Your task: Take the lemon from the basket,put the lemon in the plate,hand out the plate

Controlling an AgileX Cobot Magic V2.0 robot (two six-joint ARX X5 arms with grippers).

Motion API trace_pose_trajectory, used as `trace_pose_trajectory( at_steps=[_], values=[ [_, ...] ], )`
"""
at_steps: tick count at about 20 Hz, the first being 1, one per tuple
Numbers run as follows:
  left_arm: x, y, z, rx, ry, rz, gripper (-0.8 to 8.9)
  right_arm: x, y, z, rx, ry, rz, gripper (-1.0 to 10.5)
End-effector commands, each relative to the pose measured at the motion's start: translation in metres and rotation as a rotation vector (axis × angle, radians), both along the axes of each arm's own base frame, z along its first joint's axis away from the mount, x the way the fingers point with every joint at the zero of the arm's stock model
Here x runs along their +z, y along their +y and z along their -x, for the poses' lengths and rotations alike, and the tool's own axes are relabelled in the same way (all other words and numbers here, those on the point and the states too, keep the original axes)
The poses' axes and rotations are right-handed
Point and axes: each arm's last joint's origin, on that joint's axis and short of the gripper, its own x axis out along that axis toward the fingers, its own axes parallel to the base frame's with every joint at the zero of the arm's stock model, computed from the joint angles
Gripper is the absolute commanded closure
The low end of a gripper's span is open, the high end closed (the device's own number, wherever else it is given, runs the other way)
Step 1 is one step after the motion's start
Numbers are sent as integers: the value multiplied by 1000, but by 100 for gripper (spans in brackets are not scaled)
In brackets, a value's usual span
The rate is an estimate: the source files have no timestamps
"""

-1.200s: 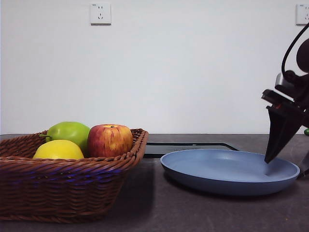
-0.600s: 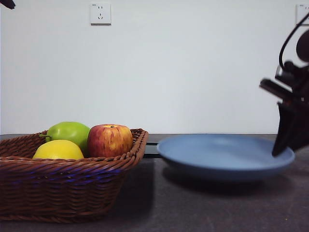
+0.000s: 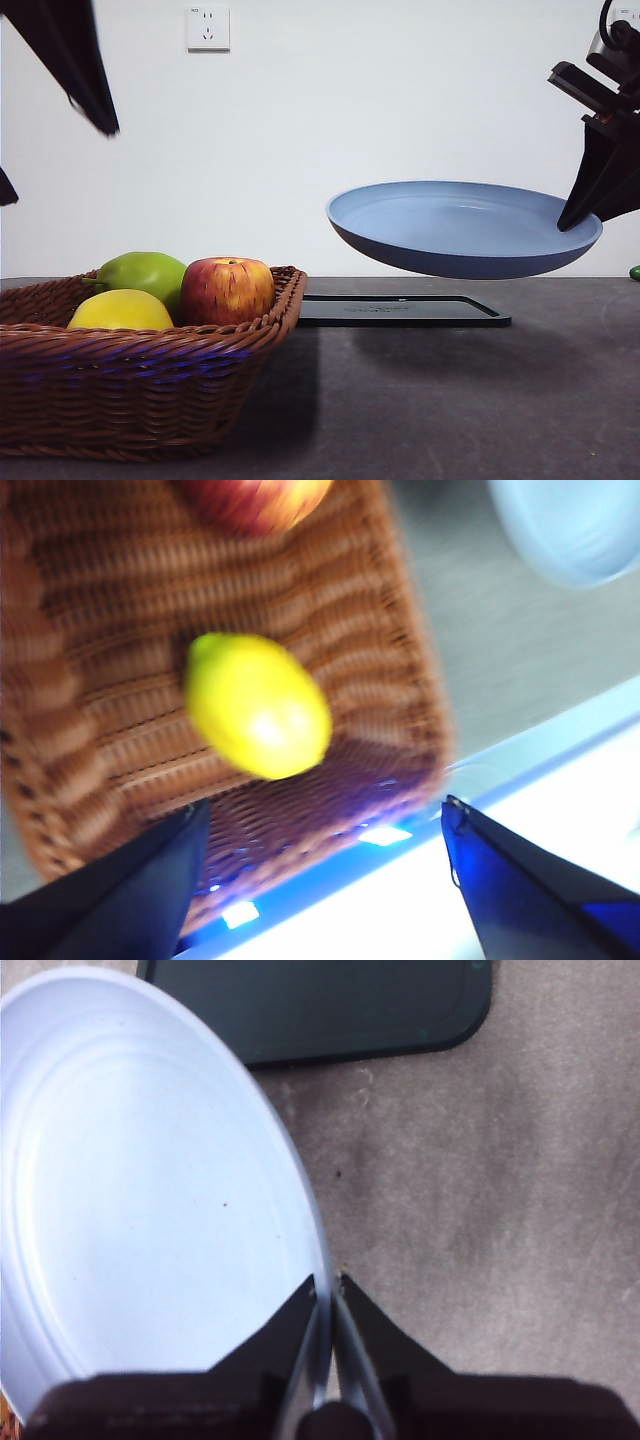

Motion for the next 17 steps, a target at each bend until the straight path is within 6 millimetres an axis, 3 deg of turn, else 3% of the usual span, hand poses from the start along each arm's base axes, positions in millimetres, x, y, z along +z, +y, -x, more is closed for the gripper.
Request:
trace_pose_trajectory(
  at_steps=[1, 3, 9, 17],
  values=[
    [9, -19, -12, 1, -6, -113, 411, 6, 1, -3, -1, -24, -7, 942],
    [7, -34, -22, -14, 54, -217, 411, 7, 1, -3, 0, -25, -7, 942],
    [-35, -64, -52, -35, 195, -283, 411, 7, 1, -3, -1, -25, -7, 942],
    [-58, -71, -66, 9, 210, -357, 411, 7, 1, -3, -2, -29, -7, 942]
  ],
)
